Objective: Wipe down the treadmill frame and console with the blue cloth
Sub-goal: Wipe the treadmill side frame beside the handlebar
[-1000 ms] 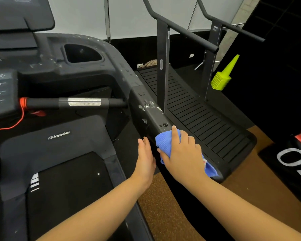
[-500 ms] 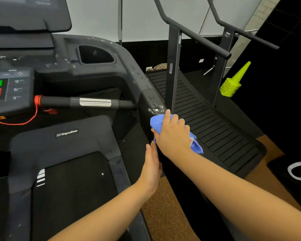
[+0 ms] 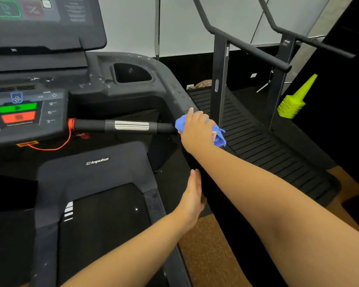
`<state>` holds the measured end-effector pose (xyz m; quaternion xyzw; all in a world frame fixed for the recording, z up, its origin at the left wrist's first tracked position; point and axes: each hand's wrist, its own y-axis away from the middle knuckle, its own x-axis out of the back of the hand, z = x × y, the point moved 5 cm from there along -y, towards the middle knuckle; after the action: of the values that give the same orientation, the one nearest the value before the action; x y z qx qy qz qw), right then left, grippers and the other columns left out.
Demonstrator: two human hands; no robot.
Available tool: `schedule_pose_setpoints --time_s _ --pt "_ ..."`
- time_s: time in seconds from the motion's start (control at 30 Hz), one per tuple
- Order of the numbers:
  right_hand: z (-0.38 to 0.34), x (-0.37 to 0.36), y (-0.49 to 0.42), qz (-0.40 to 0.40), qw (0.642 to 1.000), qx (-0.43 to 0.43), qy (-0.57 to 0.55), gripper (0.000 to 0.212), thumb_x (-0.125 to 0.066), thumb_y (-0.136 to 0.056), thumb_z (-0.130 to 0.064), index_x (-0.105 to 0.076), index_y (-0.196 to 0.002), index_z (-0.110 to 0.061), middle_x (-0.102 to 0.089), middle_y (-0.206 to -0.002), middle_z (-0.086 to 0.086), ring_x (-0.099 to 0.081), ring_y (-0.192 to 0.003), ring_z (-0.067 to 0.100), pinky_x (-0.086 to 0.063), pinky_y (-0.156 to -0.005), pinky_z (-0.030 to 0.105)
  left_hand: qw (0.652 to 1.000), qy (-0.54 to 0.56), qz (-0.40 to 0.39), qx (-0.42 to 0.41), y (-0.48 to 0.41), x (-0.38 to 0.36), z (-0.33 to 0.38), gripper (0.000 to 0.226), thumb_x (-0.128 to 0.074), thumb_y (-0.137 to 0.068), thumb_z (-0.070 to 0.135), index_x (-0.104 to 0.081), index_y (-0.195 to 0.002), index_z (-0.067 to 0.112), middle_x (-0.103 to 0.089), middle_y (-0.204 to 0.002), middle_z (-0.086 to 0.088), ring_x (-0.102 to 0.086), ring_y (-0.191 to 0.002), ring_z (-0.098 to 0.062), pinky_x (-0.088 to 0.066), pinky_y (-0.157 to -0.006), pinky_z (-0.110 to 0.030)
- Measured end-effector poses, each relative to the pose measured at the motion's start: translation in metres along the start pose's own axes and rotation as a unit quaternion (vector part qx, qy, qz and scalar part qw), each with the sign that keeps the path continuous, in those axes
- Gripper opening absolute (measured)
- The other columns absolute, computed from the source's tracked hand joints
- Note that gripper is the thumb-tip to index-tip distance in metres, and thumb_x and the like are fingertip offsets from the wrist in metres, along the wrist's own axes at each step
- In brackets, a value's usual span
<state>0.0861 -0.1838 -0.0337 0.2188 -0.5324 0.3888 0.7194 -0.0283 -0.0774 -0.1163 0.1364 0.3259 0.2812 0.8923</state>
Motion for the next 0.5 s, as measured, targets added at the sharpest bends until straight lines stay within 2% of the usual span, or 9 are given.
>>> schedule_pose_setpoints --time_s 0.27,0.43,0.5 --pt "0.03 0.003 0.049 0.015 0.99 0.11 -0.083 0.078 -0.051 -0.091 -0.035 -0.007 -0.151 -0.014 -0.017 -0.155 0.01 -0.028 -0.135 0.024 -0.037 -0.098 0.039 1.0 0.022 0.011 0.014 0.004 -0.003 0.009 0.06 -0.006 -0.096 0.061 -0.014 -0.15 0.035 -0.021 -0.156 0.012 -0.018 -0.143 -0.008 -0.017 -0.115 -0.036" --pt "0.06 0.001 0.104 -0.001 0.969 0.179 -0.17 0.073 -0.055 -0.084 -0.031 -0.026 -0.148 -0.012 -0.026 -0.154 0.007 -0.034 -0.135 0.024 -0.04 -0.1 0.04 0.999 0.048 0.007 0.004 0.001 -0.004 0.009 0.069 -0.003 -0.09 0.068 -0.025 -0.148 0.036 -0.035 -0.15 0.011 -0.028 -0.139 -0.011 -0.019 -0.115 -0.039" --pt "0.074 0.0 0.128 0.001 0.96 0.185 -0.212 0.07 -0.052 -0.082 -0.027 -0.032 -0.147 -0.012 -0.027 -0.155 0.006 -0.032 -0.14 0.024 -0.037 -0.105 0.041 0.999 0.039 0.008 0.004 -0.002 -0.003 0.006 0.073 -0.003 -0.088 0.071 -0.029 -0.146 0.036 -0.039 -0.149 0.009 -0.031 -0.138 -0.012 -0.021 -0.116 -0.039"
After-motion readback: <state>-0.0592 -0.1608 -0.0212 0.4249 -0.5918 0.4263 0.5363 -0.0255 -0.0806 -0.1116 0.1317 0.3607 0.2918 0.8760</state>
